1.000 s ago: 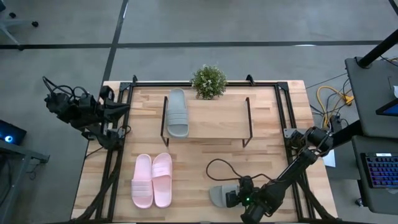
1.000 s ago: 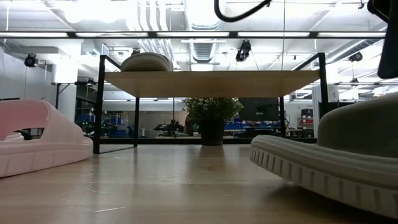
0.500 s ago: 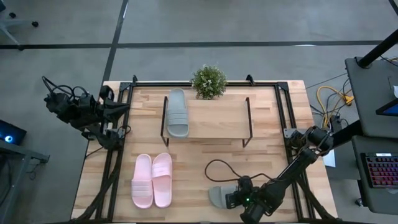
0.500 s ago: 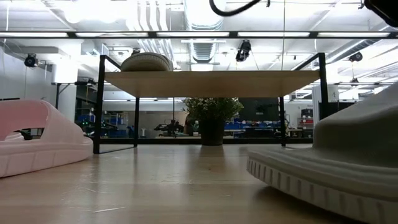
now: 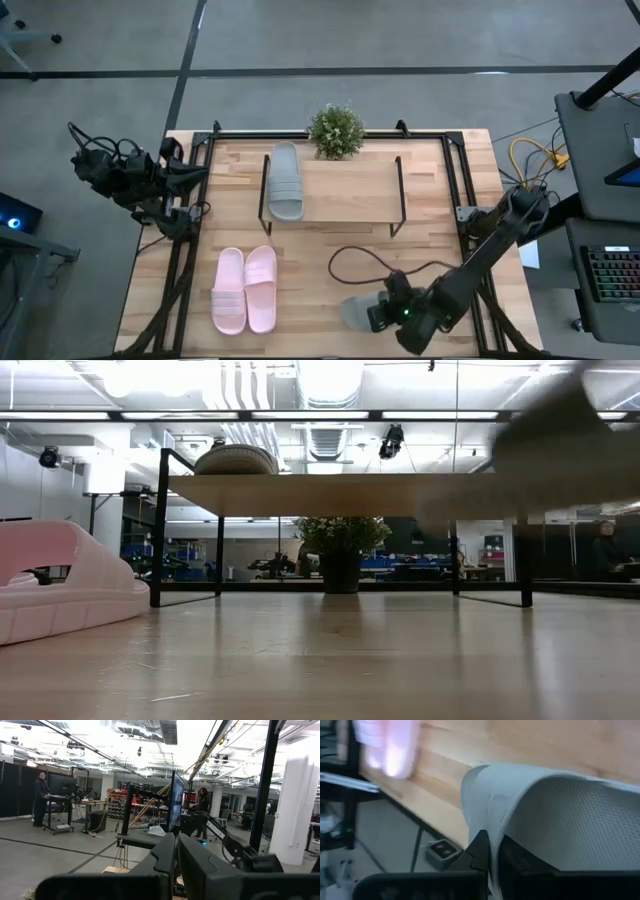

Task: Pick and place slides into the shelf
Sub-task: Put the left gray slipper on the shelf

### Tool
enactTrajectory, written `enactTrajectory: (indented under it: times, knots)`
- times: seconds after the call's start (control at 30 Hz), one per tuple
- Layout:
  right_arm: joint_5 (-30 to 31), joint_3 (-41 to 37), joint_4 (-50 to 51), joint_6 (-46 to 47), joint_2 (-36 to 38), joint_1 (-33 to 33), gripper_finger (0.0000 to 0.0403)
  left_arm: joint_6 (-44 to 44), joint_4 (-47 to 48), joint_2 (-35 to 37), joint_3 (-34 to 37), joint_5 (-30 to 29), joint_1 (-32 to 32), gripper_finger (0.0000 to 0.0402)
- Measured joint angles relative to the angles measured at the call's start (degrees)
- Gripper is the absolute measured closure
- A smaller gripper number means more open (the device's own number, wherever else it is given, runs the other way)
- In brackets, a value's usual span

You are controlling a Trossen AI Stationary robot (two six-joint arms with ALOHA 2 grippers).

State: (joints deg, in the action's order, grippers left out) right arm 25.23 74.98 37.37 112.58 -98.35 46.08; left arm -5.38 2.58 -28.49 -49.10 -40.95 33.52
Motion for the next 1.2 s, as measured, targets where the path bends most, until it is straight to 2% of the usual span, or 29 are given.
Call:
enactTrajectory:
  times: [0.17,0.6,0.8,0.93,1.2]
  knots:
    - [0.1,0.2,0.3,-8.2,6.2,-2.7,0.0393,0.1,0.0,-0.2,0.0,0.0,0.0,0.0391]
    - [-0.9,6.1,-0.2,-38.9,20.2,-11.7,0.0394,0.0,0.2,-0.9,0.0,0.0,0.0,0.0391]
    - [-8.3,10.3,-0.2,-52.7,22.4,-18.9,0.0394,0.0,0.2,-1.2,0.1,0.0,0.0,0.0391]
    - [-16.9,12.7,0.8,-61.1,22.4,-25.0,0.0394,0.1,0.2,-1.5,0.1,0.0,0.0,0.0391]
    - [-31.5,14.4,8.1,-70.3,22.4,-38.1,0.0394,0.3,0.1,-2.4,0.8,0.0,0.0,0.0391]
